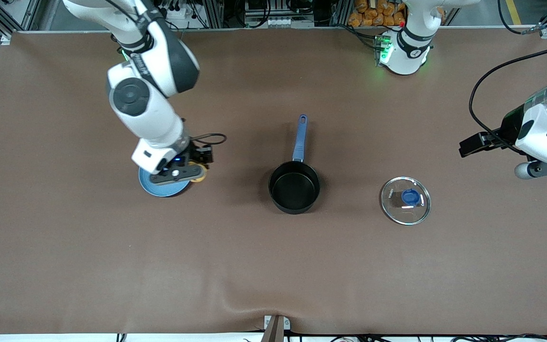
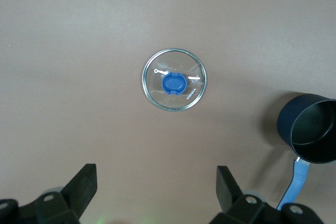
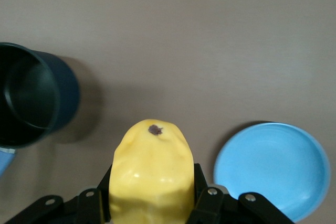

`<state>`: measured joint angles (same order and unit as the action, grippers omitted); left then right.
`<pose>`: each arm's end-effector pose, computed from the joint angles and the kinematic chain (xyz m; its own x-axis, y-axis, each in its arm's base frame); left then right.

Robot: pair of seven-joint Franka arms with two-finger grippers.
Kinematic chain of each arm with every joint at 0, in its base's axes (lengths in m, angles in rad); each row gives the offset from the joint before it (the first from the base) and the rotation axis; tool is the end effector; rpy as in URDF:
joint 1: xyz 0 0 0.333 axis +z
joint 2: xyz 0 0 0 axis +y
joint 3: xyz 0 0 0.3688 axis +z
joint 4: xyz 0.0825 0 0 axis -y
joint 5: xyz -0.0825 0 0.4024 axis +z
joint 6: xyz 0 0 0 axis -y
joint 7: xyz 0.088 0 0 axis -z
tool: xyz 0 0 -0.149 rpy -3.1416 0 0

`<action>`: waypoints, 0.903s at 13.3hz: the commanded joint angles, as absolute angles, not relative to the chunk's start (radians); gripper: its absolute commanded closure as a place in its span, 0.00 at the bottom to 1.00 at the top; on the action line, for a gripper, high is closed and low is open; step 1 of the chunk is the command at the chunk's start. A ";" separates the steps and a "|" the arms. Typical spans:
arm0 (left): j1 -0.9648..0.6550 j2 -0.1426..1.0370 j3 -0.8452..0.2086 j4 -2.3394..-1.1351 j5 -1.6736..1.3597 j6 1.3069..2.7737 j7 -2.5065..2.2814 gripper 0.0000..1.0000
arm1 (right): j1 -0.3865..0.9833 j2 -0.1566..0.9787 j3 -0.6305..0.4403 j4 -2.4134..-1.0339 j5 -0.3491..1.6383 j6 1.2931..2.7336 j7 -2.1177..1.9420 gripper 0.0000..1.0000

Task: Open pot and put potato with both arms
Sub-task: 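Lift the yellow potato with the right gripper and carry it over the saucepan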

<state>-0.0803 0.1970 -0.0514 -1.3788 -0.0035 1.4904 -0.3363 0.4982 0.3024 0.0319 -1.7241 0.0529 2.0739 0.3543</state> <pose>0.6257 -0.0801 0.6032 0.9754 0.2035 -0.0847 0.2029 -0.9791 -0.0153 0.5863 0.3470 0.4131 0.9887 0.1483 0.0240 0.1496 -0.9863 -0.0696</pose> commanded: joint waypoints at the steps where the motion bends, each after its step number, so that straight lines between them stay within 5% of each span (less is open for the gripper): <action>1: -0.081 0.192 -0.055 -1.362 -0.006 1.465 -0.324 0.00 | 0.584 0.441 0.015 -1.562 0.054 2.052 0.489 1.00; 6: -0.077 0.184 -0.054 -1.367 -0.006 1.465 -0.295 0.00 | 0.764 0.679 -0.106 -1.280 0.054 2.057 0.594 1.00; 12: -0.078 0.183 -0.054 -1.373 -0.005 1.471 -0.256 0.00 | 0.810 0.784 -0.115 -1.226 0.054 2.219 0.482 1.00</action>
<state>-0.0808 0.1960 -0.0520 -1.3741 -0.0035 1.4865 -0.2810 0.7896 0.7331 -0.0995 -1.2751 0.0522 2.1822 0.5238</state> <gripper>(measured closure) 0.000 0.419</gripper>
